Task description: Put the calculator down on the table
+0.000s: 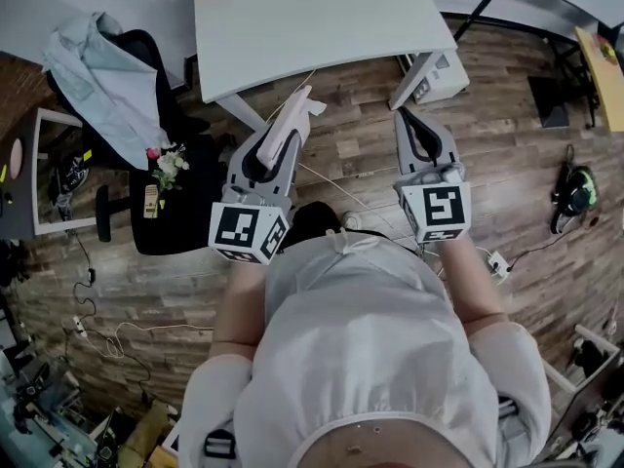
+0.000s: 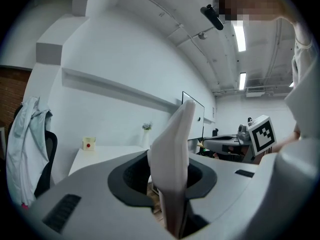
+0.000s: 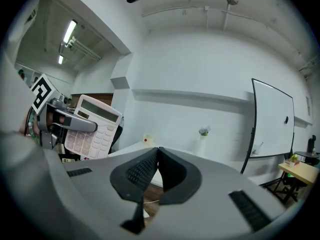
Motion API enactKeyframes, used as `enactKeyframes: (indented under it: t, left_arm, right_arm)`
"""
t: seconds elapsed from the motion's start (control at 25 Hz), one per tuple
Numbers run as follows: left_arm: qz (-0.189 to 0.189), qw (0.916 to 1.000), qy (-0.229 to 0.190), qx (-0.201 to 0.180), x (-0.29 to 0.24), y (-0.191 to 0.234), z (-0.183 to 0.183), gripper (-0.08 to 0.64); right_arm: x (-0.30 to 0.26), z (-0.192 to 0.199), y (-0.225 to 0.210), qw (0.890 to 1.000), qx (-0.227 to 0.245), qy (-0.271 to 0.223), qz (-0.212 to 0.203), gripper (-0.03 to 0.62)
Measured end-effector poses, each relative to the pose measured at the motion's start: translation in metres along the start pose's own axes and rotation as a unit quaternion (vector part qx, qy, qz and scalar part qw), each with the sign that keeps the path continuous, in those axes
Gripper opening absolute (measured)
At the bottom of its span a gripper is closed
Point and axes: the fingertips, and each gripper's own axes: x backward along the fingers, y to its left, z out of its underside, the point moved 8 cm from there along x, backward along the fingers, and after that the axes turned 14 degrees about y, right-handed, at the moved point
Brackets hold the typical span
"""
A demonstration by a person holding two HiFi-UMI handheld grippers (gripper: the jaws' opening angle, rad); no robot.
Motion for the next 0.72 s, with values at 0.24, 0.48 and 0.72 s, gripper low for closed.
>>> enactKeyframes:
  t: [0.24, 0.48, 0.72]
  left_arm:
    - [-0.015, 0.9996, 0.004, 0.024, -0.045, 0.016, -0.011, 0.13]
    - [-0.022, 0.999, 0.0, 0.04, -0.097, 0.053, -0.022, 0.13]
    - [-0.031, 0.9978, 0.005, 0.059, -0.157, 0.117, -0.038, 0.13]
  right_arm:
    - [-0.04, -0.007, -0.04, 1.0, 0.007, -0.003, -0.004, 0.005]
    - [-0.097, -0.018, -0.067, 1.0, 0.012, -0.008, -0.014, 0.005]
    - [-0.188, -0.041, -0.081, 0.999, 0.018, 0.008, -0.025, 0.005]
